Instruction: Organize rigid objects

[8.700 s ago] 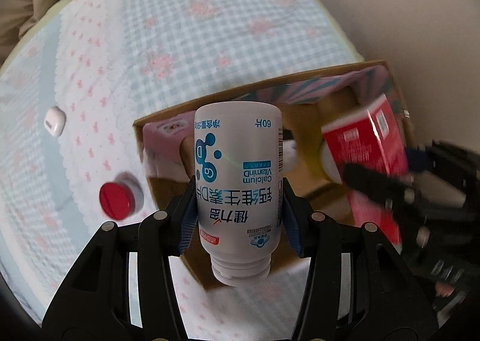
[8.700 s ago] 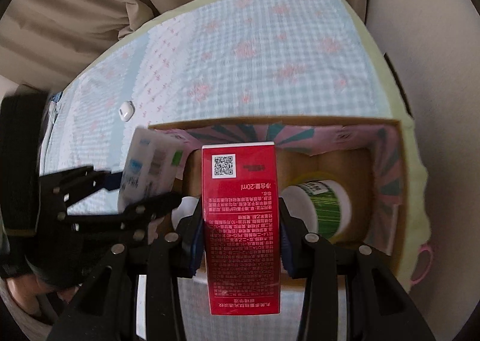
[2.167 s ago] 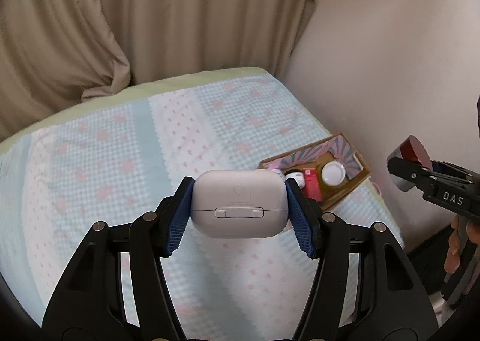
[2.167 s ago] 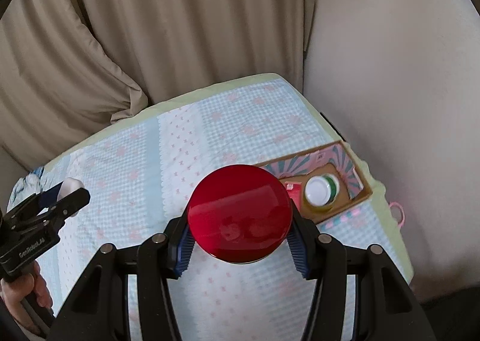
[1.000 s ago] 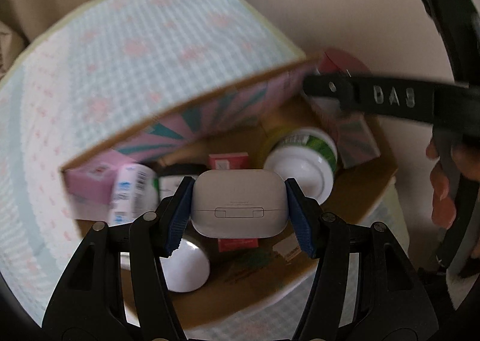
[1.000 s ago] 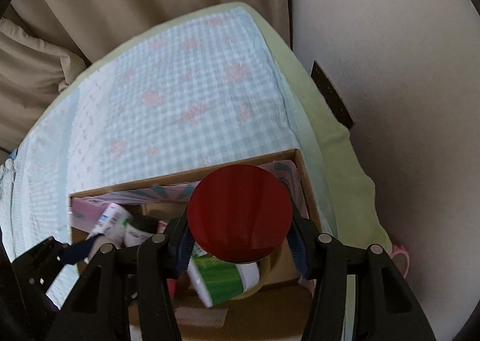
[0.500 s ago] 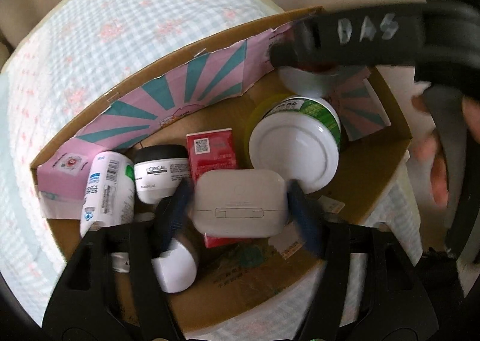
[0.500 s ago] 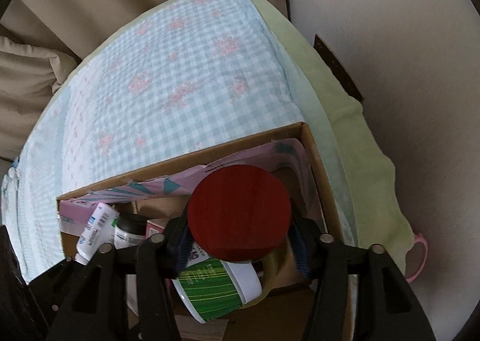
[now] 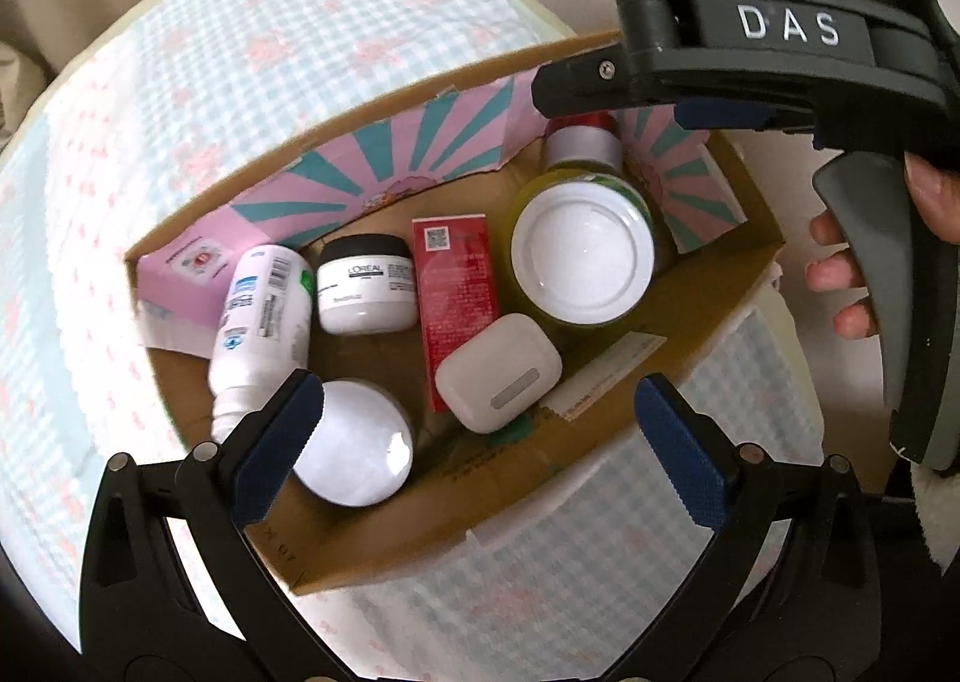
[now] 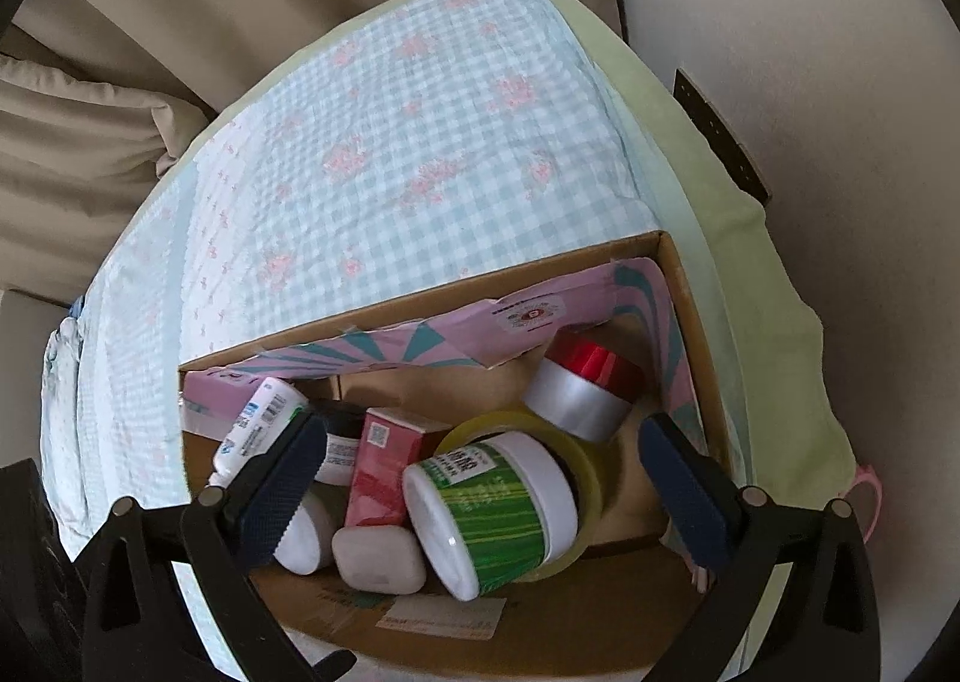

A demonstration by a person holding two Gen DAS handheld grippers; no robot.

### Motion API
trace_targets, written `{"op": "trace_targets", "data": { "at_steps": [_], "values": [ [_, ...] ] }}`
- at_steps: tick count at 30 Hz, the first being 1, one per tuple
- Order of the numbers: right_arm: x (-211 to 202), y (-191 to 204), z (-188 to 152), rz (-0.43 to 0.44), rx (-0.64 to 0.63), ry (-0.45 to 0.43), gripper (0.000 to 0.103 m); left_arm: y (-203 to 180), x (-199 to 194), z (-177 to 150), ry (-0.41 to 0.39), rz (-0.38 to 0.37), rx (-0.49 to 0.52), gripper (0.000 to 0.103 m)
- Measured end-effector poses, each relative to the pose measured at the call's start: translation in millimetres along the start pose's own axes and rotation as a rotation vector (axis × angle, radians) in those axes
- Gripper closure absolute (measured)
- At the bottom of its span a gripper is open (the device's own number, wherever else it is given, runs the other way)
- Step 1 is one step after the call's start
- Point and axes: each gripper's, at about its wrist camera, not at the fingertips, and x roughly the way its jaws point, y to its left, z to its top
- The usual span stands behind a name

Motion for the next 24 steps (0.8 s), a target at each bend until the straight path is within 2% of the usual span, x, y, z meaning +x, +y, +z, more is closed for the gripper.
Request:
{"op": "trace_targets", "data": {
  "at_steps": [8, 13, 19, 24],
  "values": [
    [-37.8, 15.7, -5.4, -0.011, -0.018, -0.048, 0.0, 4.1, -49.5, -2.3, -0.069, -0.008, -0.016, 0.0],
    [-77.7, 43.9, -14.0, -0.017, -0.046, -0.089, 0.0, 16.4, -103.9, -29.9, -0.129, -0.009, -0.068, 0.0],
    [-151.8, 105.1, -30.3, -0.004, -0.108, -0.191, 0.0, 56.3, -215.6, -60.4, -0.288, 0.041, -0.188, 0.0],
    [-237.6, 188.1, -55.1, 0.009, -0.224, -0.361, 0.0, 88.2, -343.6, -105.5, -0.516, 0.135, -0.249, 0.0]
  ]
}}
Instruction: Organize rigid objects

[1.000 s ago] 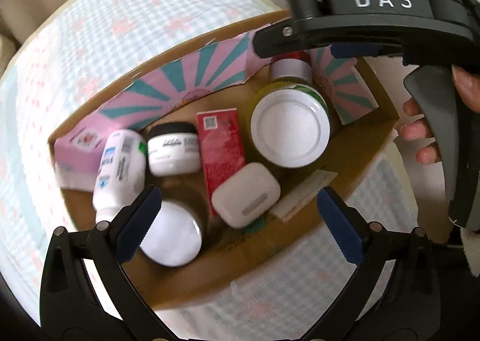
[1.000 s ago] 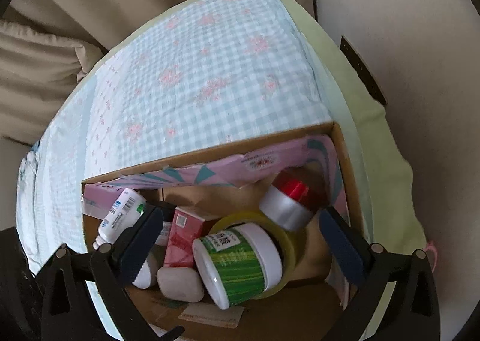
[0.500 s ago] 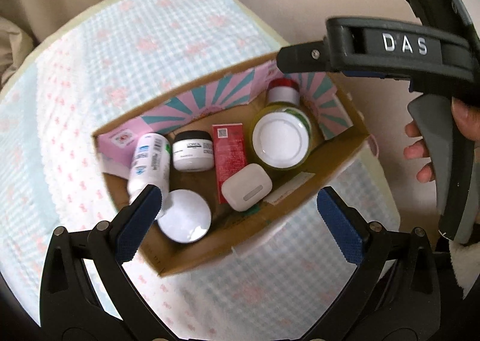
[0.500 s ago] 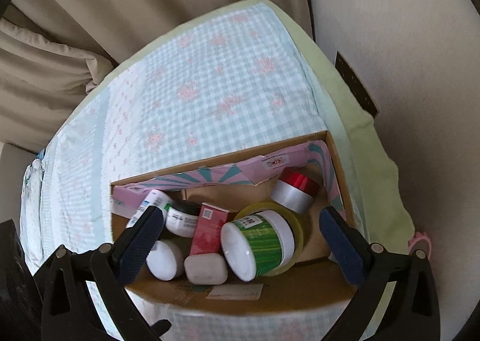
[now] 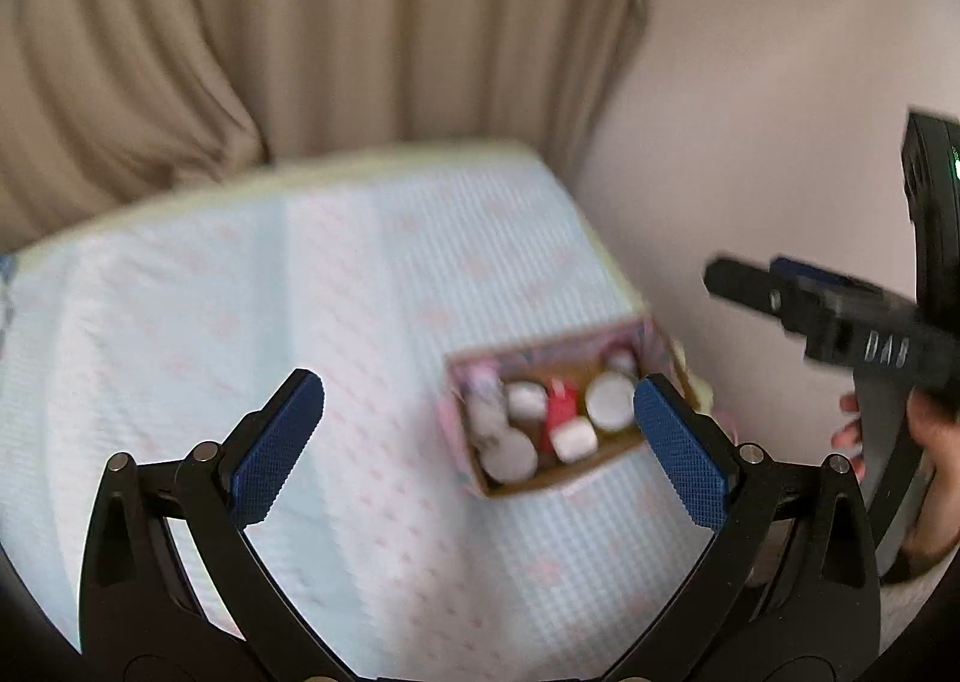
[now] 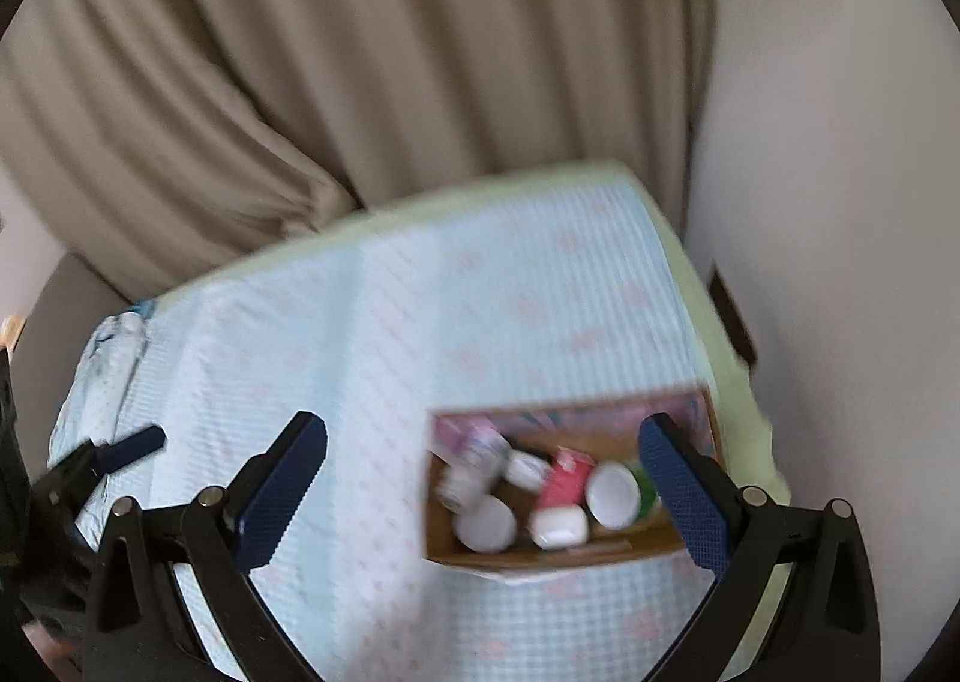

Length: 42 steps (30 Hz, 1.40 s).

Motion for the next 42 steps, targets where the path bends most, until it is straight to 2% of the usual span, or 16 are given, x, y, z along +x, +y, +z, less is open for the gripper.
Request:
{"op": "trace_targets", "data": {
  "at_steps": [2, 5, 8, 11, 17, 26, 42],
  "values": [
    [-38.1, 38.7, 4.5, -0.006, -0.067, -0.086, 0.0, 15.5, -54.3, 5.6, -0.124, 0.051, -0.003, 0.0],
    [-85.9, 83.4, 1.3, -0.019, -0.119, -0.199, 0.0, 34.8, -114.0, 3.9, -0.243, 0.129, 0.002, 0.0],
    [-116.7, 115.6, -12.3, -0.028, -0.145, -0.273, 0.0, 49.6, -155.1, -9.5, -0.315, 0.199, 0.001, 0.0],
    [-133.7, 135.8, -33.1, -0.066, -0.164, -0.322, 0.0, 63.3, -178.0, -30.1, -0.352, 0.261, -0.011, 0.0],
    [-144.1, 156.4, -62.6, -0.111, -0.191, -0.38, 0.0, 74.7, -184.9, -62.7, -0.361, 0.297, -0.036, 0.0],
    [-155.8, 159.2, -69.8, -0.126, -0.174, -0.42, 0.0, 78.5, -197.7, -65.8, -0.39, 0.283, -0.048, 0.0],
    [-158.7, 160.0, -63.7, -0.125, -0.171, -0.457, 0.0, 73.9, -193.0, -61.7, -0.412, 0.293, -0.04, 0.0]
  ]
}}
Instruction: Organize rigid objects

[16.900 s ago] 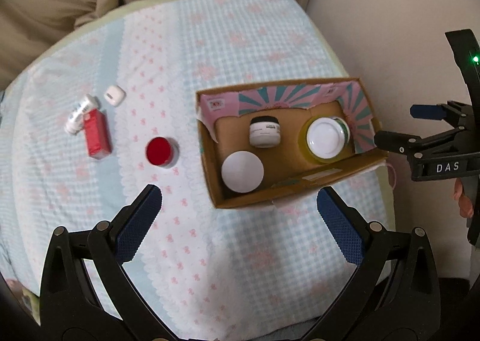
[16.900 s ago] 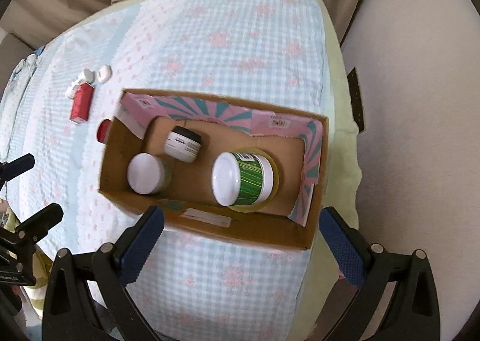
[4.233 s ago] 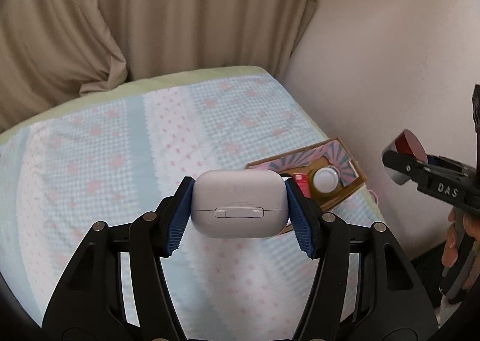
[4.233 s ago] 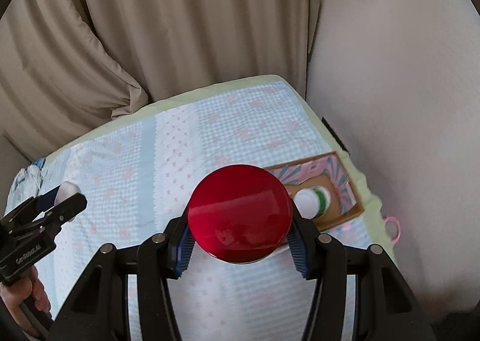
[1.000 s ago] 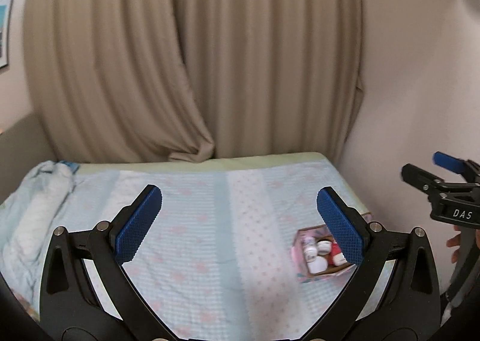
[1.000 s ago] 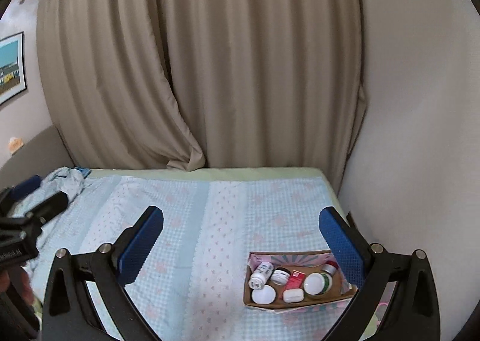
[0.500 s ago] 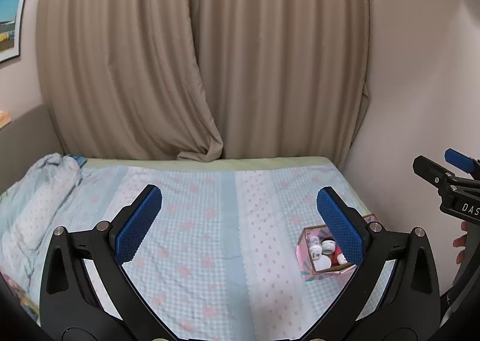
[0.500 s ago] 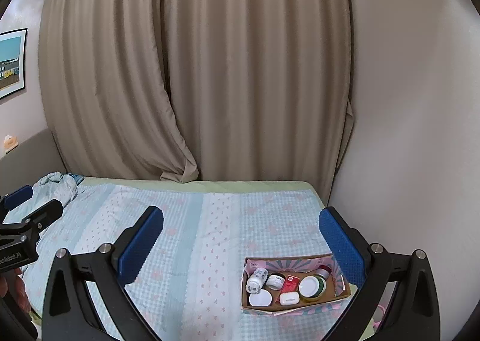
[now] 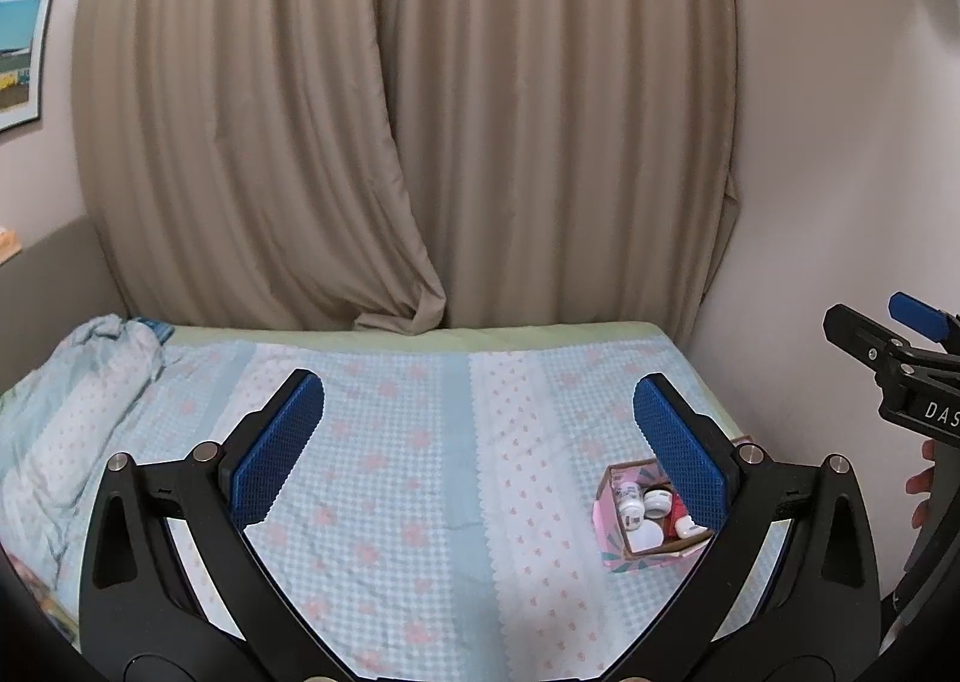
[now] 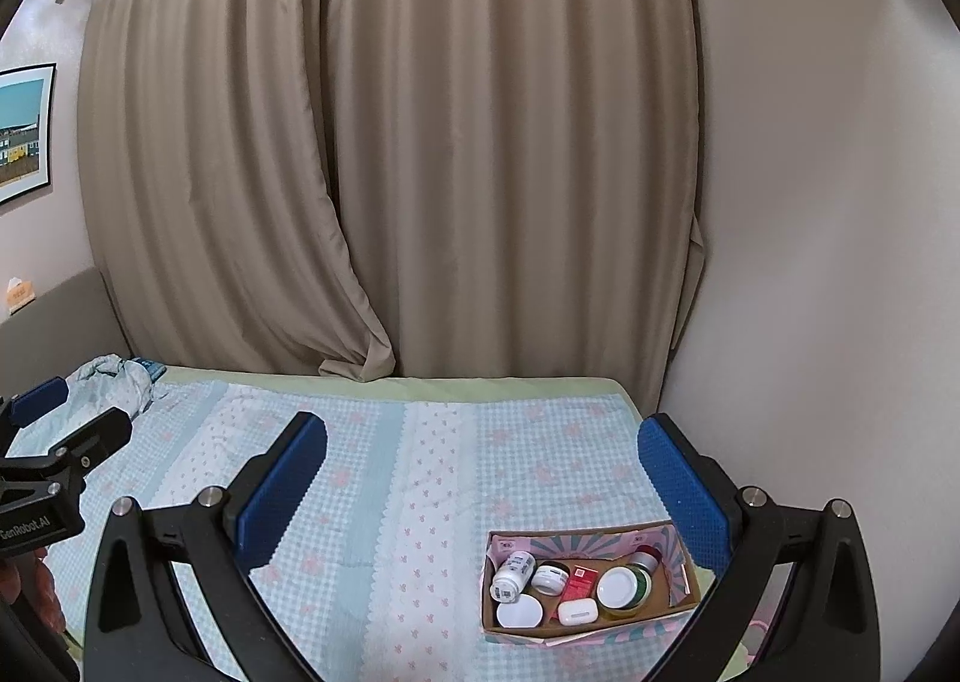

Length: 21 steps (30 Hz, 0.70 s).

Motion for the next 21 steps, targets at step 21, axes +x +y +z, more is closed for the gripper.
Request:
{"op": "trace_targets", "data": {
  "at_steps": [21],
  "values": [
    [15.2, 7.4, 0.3, 0.019, -0.001, -0.005, 0.0, 2.8, 0.1, 3.3, -0.027, 0.02, -0.021, 0.0]
  ]
}}
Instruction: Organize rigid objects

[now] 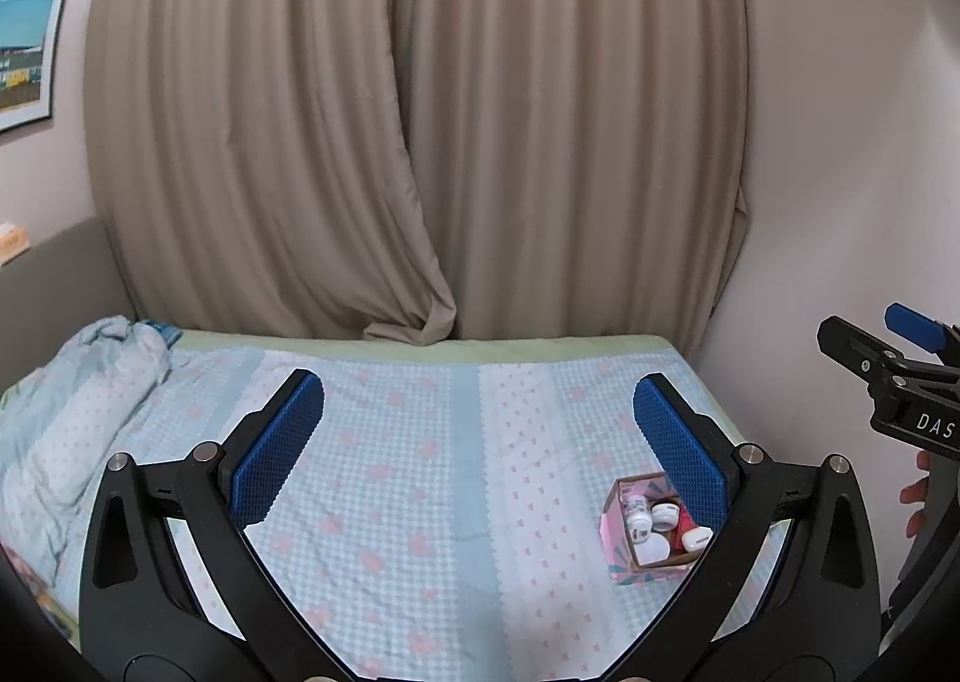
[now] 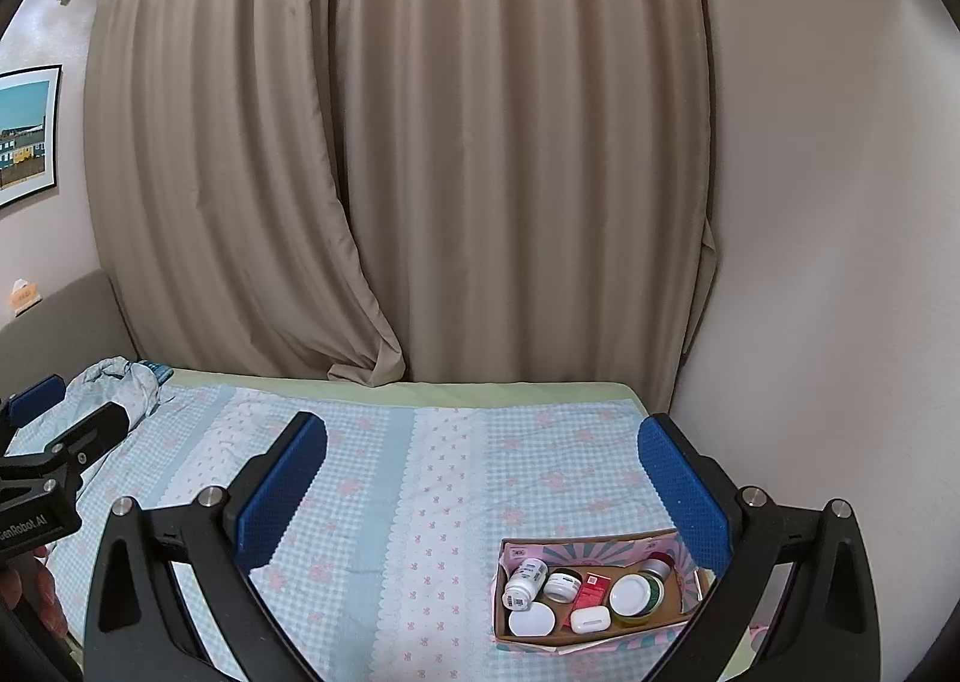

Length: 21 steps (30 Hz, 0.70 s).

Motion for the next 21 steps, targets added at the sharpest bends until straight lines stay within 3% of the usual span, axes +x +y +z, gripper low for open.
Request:
{"op": "trace_targets", "data": {
  "at_steps": [14, 21],
  "values": [
    [-7.2, -2.7, -0.4, -0.008, 0.006, -0.001, 0.0, -13.3, -14.0, 2.0, -0.088, 0.024, 0.032, 0.0],
    [-8.5, -3.5, -1.1, -0.008, 0.009, 0.0, 0.0, -14.5, -11.4, 1.4, -0.074, 0.005, 0.01, 0.0]
  ]
}}
